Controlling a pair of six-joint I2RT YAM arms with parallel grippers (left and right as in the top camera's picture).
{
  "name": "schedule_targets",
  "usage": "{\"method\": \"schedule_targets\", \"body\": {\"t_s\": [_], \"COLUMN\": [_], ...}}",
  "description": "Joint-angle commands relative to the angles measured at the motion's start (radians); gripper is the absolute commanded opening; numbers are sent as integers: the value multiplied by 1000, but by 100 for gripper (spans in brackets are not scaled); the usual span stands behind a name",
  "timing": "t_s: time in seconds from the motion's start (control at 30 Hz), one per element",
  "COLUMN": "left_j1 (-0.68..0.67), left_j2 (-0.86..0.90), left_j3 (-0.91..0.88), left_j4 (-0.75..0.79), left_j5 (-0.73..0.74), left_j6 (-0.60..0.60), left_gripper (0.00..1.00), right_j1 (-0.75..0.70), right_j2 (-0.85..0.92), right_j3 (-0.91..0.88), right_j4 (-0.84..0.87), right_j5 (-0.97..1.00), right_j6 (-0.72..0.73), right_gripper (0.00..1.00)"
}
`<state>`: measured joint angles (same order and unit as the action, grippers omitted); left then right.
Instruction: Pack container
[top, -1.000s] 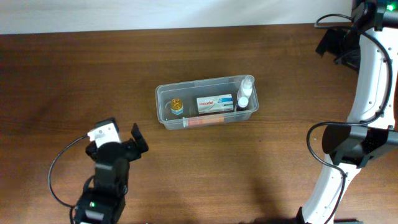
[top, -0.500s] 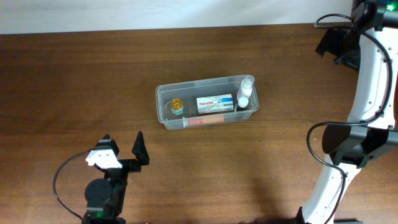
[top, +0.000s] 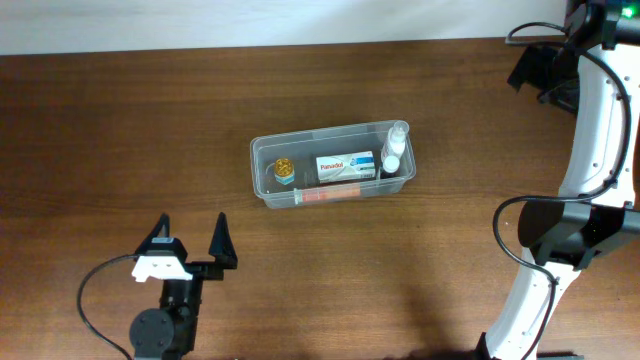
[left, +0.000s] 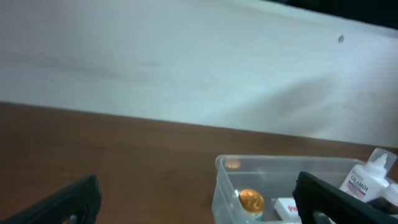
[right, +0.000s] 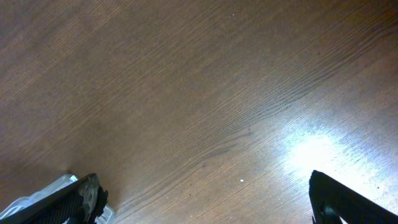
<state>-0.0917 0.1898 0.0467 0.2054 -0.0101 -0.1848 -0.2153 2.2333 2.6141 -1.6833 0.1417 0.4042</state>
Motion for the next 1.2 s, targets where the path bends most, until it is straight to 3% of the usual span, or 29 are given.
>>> {"method": "schedule_targets", "body": {"t_s": [0.0, 0.6, 0.77, 1.17], "left_j1": [6, 117, 136, 136], "left_j2": [-42, -185, -185, -185], "left_j3": [-14, -38, -39, -38], "left_j4": [-4, -154, -281, -278], "left_j5": [14, 122, 94, 93], "left_j6": [45, 60, 60, 71], "left_gripper": [99, 99, 99, 99], "right_j1": [-1, -1, -1, -1], "right_j2": [-17, -16, -16, -16], "right_j3": [11, 11, 11, 11], "right_j4": [-1, 0, 0, 0], "right_j5": [12, 12, 12, 12], "right_j6": [-3, -3, -3, -3], "right_gripper": [98, 98, 98, 98]}}
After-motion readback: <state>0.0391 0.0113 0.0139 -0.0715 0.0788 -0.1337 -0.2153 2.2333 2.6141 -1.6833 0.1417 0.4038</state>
